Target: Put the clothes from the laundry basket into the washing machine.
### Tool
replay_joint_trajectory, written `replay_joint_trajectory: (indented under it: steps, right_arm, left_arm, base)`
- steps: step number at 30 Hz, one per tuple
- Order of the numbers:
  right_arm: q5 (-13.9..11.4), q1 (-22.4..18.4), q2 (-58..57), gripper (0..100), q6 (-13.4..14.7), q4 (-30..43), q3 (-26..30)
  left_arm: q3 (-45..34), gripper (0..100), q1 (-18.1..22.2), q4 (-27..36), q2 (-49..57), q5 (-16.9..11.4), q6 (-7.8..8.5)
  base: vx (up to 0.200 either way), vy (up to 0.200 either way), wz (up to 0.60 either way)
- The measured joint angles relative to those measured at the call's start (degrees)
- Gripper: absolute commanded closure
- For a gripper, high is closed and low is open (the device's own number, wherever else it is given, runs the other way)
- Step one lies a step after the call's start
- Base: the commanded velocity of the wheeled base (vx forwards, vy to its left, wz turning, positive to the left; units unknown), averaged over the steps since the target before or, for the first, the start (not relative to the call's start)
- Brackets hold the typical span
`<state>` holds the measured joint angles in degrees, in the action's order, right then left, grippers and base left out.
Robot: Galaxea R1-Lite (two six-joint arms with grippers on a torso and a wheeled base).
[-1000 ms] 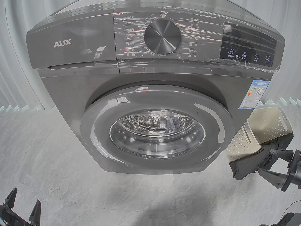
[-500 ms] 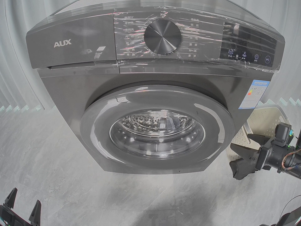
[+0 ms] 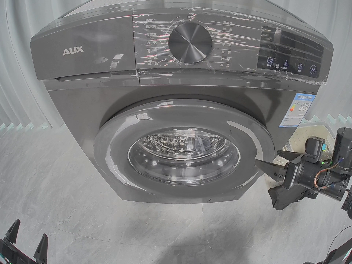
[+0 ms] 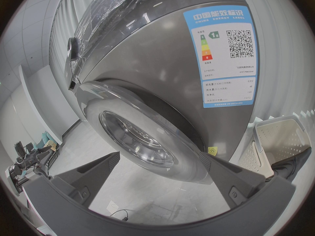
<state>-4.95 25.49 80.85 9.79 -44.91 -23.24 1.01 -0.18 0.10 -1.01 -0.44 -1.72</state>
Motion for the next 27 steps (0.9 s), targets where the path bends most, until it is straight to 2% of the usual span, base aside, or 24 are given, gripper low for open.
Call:
replay_joint_trajectory:
  steps: [10,15,19,21,27]
  right_arm:
    - [-0.24,-0.16,2.36,0,-0.07,0.00,-1.90]
    - [-2.41,-0.22,2.65,0,-1.74,-0.13,-1.65]
    - [-3.19,-0.20,2.50,0,-2.00,-0.02,-0.35]
    - [-4.41,0.22,2.30,0,-1.96,0.16,0.80]
    - [-5.53,-1.32,0.49,0,-2.88,0.07,3.84]
  left_arm:
    - [0.00,0,0.02,0.00,-0.02,0.00,-0.02]
    - [0.00,0,0.00,0.00,0.00,0.00,-0.06]
    - [0.00,0,0.00,0.00,0.00,0.00,-0.02]
    - [0.00,0,0.00,0.00,-0.02,-0.02,-0.02]
    - [0.00,0,-0.04,0.00,0.00,0.00,-0.02]
  base:
    - [0.000,0.000,0.00]
    - [0.000,0.000,0.00]
    - [0.000,0.000,0.00]
    - [0.000,0.000,0.00]
    - [0.000,0.000,0.00]
